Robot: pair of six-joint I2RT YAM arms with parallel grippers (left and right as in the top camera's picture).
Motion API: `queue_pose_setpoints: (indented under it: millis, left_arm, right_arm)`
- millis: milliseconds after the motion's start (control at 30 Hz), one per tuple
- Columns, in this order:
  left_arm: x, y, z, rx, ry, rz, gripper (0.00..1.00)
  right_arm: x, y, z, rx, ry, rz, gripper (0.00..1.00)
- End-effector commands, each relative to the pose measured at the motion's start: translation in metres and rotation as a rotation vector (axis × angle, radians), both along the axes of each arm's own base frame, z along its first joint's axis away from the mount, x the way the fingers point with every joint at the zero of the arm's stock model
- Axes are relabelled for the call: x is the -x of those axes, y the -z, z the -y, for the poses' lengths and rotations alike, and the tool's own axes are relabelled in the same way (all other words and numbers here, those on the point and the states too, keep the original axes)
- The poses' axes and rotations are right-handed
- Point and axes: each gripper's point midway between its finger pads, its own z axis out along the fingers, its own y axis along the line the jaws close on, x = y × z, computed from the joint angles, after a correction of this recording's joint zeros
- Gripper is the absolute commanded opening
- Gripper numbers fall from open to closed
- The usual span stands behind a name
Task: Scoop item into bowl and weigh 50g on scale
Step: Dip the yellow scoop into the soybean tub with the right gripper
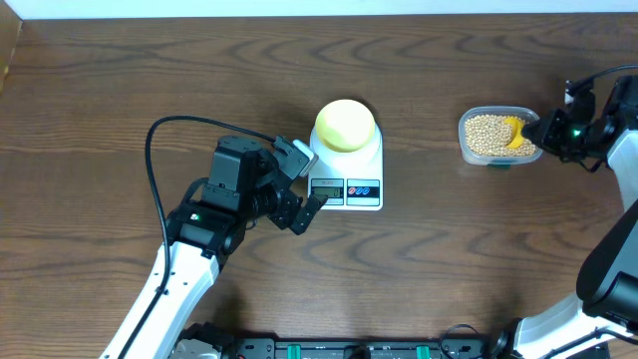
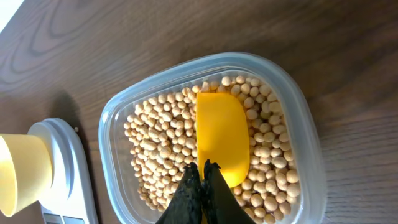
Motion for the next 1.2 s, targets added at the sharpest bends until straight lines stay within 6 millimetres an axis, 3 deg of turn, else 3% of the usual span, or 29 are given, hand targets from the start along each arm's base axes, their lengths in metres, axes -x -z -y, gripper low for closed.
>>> queue_pose_setpoints:
  millis: [0, 1167]
  left_arm:
    - [0.0041, 0.0080, -0.0004, -0.009, 0.019, -0.016, 1.00]
    - [0.0041, 0.0080, -0.0004, -0.009, 0.019, -0.016, 1.00]
  right_arm:
    - [0.0068, 0.0181, -0.0063, -0.039, 0.001, -0.058, 0.01]
    - [0.0099, 0.0096, -0.0039, -0.132, 0.014, -0.036, 0.01]
